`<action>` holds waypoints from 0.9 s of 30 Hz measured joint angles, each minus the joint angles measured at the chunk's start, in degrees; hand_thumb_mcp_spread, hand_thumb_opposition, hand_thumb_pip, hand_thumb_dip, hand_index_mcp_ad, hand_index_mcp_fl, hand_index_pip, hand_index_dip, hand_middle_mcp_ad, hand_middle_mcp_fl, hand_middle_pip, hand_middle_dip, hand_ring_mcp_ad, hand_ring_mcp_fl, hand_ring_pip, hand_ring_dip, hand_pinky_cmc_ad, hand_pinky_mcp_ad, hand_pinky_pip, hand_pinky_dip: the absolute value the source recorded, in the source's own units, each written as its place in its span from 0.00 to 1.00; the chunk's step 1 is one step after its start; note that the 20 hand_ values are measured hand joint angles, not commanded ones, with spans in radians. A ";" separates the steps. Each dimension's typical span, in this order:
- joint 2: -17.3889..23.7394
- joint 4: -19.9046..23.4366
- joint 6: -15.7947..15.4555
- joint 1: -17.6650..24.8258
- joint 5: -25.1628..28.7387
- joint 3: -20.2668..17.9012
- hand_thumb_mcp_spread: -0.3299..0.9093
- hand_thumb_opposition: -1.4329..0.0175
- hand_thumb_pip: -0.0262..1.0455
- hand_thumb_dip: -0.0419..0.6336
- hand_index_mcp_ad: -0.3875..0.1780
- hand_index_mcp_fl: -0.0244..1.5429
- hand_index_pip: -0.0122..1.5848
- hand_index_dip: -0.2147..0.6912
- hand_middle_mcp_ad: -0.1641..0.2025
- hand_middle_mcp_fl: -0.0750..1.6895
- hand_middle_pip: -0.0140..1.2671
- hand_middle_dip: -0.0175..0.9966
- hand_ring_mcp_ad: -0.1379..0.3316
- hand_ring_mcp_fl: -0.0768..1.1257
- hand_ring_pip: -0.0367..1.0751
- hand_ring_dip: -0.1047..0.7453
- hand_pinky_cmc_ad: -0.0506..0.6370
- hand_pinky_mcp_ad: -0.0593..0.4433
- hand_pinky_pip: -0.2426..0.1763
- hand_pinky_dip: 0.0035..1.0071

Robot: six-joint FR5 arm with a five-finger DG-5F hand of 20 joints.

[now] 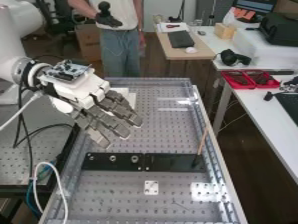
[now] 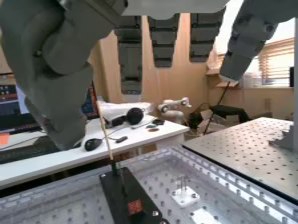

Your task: Grab the larger nut and place it in the white container

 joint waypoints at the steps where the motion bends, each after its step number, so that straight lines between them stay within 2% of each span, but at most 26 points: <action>1: -0.17 0.30 0.13 -0.06 0.04 -0.20 0.48 0.43 0.62 0.33 0.62 0.02 0.68 0.31 0.69 0.05 0.12 0.20 0.70 0.06 0.12 0.21 0.64 0.74 0.37 0.37; 5: -1.44 2.05 0.40 -0.53 -0.14 -1.28 0.48 0.42 0.63 0.34 0.60 0.02 0.78 0.37 0.68 0.04 0.12 0.20 0.70 0.06 0.12 0.21 0.64 0.74 0.35 0.37; 10: -3.21 4.30 0.17 -1.36 -1.27 -2.38 0.48 0.41 0.64 0.34 0.60 0.02 0.85 0.42 0.68 0.05 0.12 0.20 0.70 0.06 0.12 0.21 0.64 0.74 0.35 0.37; 17: -5.43 7.03 -1.11 -3.27 -5.42 -3.32 0.50 0.41 0.64 0.34 0.56 0.02 0.90 0.46 0.68 0.05 0.12 0.20 0.70 0.06 0.12 0.21 0.64 0.74 0.36 0.37; 27: -8.45 11.24 -3.49 -6.92 -11.00 -4.56 0.52 0.40 0.64 0.37 0.55 0.02 0.95 0.47 0.68 0.05 0.12 0.20 0.68 0.06 0.12 0.21 0.64 0.75 0.35 0.37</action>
